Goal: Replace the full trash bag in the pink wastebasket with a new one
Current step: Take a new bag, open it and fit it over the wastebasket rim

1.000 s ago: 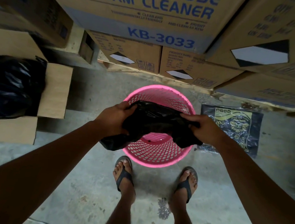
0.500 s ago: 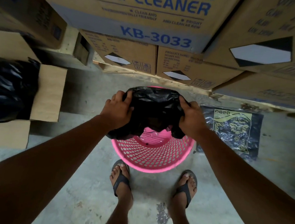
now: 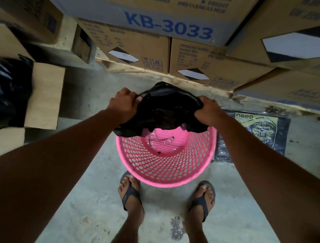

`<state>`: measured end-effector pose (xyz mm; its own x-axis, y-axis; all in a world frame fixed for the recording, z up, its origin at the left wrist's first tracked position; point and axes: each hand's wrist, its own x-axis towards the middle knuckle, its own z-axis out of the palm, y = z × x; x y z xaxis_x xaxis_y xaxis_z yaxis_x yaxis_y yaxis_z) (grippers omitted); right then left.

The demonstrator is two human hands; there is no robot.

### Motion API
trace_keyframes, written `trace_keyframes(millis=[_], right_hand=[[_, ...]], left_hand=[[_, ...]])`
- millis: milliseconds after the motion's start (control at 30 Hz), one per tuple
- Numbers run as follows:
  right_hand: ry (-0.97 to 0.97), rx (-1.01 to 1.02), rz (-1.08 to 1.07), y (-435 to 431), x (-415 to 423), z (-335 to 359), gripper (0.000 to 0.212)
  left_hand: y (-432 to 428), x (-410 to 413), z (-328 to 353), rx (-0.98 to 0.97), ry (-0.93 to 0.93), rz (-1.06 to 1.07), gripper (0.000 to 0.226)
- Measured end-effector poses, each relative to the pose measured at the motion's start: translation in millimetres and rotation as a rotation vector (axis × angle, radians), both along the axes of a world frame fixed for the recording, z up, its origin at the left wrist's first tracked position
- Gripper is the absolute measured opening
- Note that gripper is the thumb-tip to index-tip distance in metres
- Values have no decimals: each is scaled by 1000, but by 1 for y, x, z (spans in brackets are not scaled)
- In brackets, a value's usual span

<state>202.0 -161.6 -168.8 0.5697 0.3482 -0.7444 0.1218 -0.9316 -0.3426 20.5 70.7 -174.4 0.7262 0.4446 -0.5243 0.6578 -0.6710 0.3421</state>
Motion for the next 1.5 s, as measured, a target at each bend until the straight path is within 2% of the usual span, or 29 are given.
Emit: trace_keyframes(millis=[67, 133, 200, 267, 367, 433, 500, 567, 633, 667, 733, 800, 867, 933, 1000, 1100, 1167, 1233, 1300, 1367, 1433, 1500], right_hand=[[89, 34, -18, 0, 2, 0, 55], [99, 138, -75, -2, 1, 1, 53], [-76, 315, -118, -12, -4, 2, 61], [-312, 401, -83, -26, -15, 7, 60], [-492, 344, 60, -37, -32, 25, 54], [-467, 193, 130, -41, -39, 26, 57], [-363, 141, 78, -45, -38, 18, 56], [-176, 225, -102, -51, -34, 11, 55], [-101, 282, -217, -54, -32, 4, 54], [-156, 246, -195, -55, -33, 3, 53], [-396, 150, -32, -56, -39, 7, 57], [-495, 117, 156, -56, -52, 18, 62], [-410, 55, 238, -58, -70, 19, 69], [-342, -30, 229, -65, -85, 16, 85], [-280, -43, 119, -73, -88, 12, 100], [-131, 65, -73, -83, -81, 3, 114], [-128, 82, -90, -87, -79, 3, 118], [-250, 53, -32, -88, -83, 7, 114], [-475, 98, 37, -90, -89, 18, 92], [-641, 204, 145, -95, -96, 28, 69], [-666, 221, 278, -101, -103, 28, 66], [-616, 137, 362, -107, -107, 25, 72]], left_hand=[[-3, -3, -5, -50, 66, 70, 49], [-10, -6, -4, -3, 54, 94, 49], [-19, -9, 4, 166, -24, 22, 52], [-28, -13, 16, 293, -119, -34, 61], [-41, -19, 25, 306, -173, -161, 74], [-43, -24, 20, 215, -140, -219, 81], [-41, -28, 11, 108, -79, -211, 91], [-37, -27, 5, 10, -49, -181, 100], [-36, -26, 3, 36, -5, -168, 103], [-37, -27, 3, 131, 22, -180, 101], [-44, -33, 8, 299, 30, -203, 98], [-56, -45, 12, 321, -3, -206, 100], [-69, -59, 14, 291, 5, -181, 104], [-78, -72, 12, 214, 36, -132, 109], [-79, -83, 7, 110, 40, -94, 117], [-68, -94, 3, 16, 5, -80, 127], [-63, -96, 2, -62, 0, -11, 125], [-63, -96, 7, -40, 1, 62, 111], [-66, -98, 19, 57, -112, 55, 87], [-68, -103, 33, 120, -270, -47, 73], [-69, -107, 40, 116, -270, -189, 78], [-70, -113, 39, 99, -97, -308, 99]])
